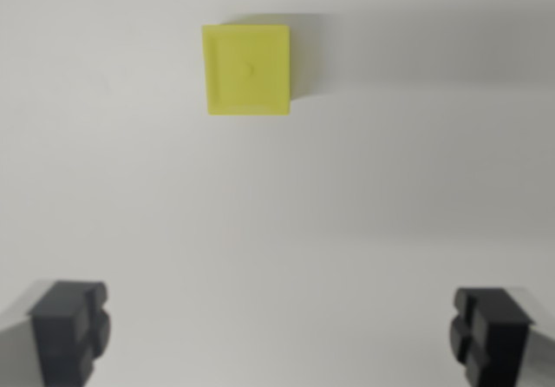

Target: Pick yellow cube

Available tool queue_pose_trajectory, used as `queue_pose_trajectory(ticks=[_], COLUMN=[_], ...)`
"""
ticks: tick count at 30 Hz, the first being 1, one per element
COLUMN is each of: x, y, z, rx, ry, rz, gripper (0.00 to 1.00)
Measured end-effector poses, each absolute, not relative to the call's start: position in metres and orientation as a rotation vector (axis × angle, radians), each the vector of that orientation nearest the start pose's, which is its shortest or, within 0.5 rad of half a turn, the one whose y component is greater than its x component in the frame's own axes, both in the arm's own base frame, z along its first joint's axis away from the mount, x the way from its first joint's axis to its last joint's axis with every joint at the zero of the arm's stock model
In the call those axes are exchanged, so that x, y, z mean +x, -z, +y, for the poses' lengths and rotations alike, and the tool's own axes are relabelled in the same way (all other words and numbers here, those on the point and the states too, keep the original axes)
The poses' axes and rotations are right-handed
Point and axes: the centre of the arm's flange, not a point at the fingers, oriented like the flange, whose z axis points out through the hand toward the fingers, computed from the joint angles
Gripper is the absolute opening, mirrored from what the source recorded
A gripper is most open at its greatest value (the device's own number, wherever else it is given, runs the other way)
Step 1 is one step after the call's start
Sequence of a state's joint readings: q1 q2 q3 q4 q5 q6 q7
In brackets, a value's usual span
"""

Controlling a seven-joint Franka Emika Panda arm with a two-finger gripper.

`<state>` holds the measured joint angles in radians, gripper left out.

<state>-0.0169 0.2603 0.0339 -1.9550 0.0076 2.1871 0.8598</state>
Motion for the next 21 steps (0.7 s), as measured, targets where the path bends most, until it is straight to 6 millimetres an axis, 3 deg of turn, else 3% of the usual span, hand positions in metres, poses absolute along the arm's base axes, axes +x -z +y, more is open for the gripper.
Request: queue_pose_trajectory(ticks=[21], x=[0.612], y=[-0.290], z=[0.018], rx=[-2.859], ry=[-0.037], rz=[1.300], gripper=[1.00])
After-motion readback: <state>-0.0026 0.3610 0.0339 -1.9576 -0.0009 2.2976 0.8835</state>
